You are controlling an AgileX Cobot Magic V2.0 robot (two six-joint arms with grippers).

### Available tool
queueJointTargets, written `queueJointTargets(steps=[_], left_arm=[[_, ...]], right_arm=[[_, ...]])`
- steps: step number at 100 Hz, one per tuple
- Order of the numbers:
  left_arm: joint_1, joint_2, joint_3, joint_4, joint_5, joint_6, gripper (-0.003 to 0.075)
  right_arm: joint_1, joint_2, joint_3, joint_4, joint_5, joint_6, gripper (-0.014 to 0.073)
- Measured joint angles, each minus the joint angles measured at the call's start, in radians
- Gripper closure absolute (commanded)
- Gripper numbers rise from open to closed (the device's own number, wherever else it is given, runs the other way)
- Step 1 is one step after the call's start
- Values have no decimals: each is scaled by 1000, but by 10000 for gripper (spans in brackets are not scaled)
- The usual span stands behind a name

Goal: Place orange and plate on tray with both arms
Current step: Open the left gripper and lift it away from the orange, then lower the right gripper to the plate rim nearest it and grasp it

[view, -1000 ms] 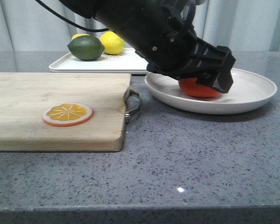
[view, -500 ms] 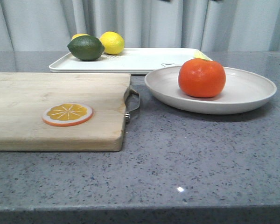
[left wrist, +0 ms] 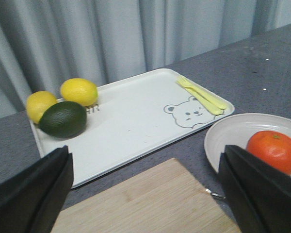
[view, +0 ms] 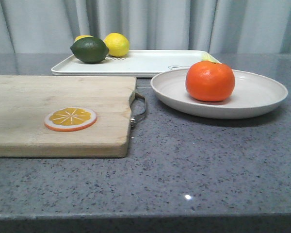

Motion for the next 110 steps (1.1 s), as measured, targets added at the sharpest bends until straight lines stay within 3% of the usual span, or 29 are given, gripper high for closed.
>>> queueJointTargets(steps=[39,110], left_arm=[[105,-268,281,3,-2,0,144],[105,-274,292,5,-2,0,155]], right_arm=[[0,137,0,55,-20,0,52],[0,826,-167,69,-283,0,52]])
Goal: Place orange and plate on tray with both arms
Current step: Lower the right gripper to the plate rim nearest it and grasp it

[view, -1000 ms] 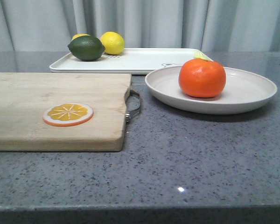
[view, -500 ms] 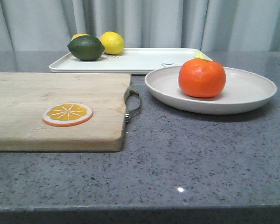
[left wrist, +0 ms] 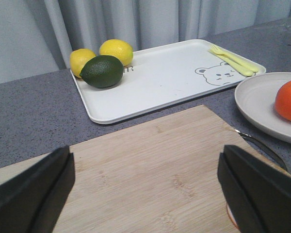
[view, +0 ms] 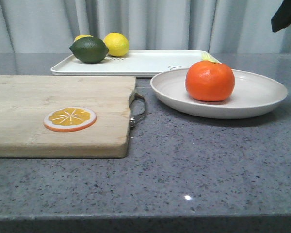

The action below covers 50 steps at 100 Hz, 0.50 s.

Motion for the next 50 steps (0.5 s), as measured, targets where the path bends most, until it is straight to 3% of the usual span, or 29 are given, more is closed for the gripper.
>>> queueJointTargets(steps=[50], left_arm=[[0,0,0,0,0,0,155]], right_arm=[[0,195,-27,2,-43,0,52]])
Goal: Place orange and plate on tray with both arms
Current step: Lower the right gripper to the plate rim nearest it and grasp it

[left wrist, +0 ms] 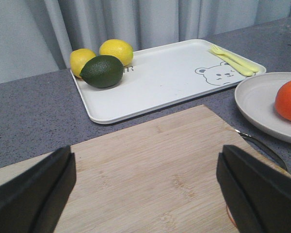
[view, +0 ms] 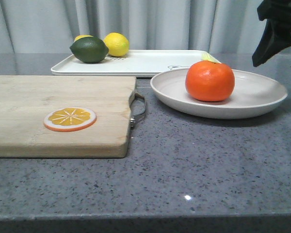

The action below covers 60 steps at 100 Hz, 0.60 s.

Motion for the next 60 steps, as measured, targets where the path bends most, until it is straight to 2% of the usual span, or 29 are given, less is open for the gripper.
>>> queueJointTargets(steps=[60], left_arm=[[0,0,0,0,0,0,155]], right_arm=[[0,118,-7,0,-18,0,55]])
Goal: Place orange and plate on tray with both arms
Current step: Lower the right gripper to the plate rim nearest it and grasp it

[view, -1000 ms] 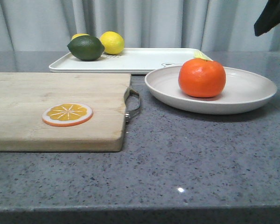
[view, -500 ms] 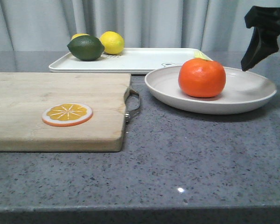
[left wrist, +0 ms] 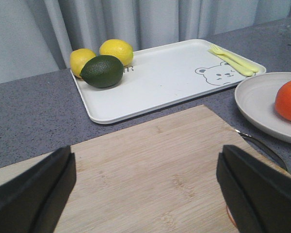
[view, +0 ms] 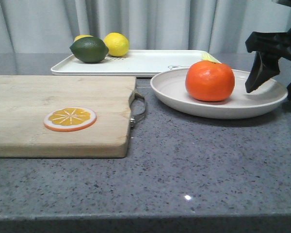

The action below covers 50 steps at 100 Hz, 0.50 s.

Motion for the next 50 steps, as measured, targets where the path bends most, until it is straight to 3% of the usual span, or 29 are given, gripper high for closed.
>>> queueJointTargets(steps=[21,50], left_arm=[[0,0,0,0,0,0,155],[0,0,0,0,0,0,155]], right_arm=[[0,6,-2,1,-9,0,87],[0,10,-2,26,1,0,425]])
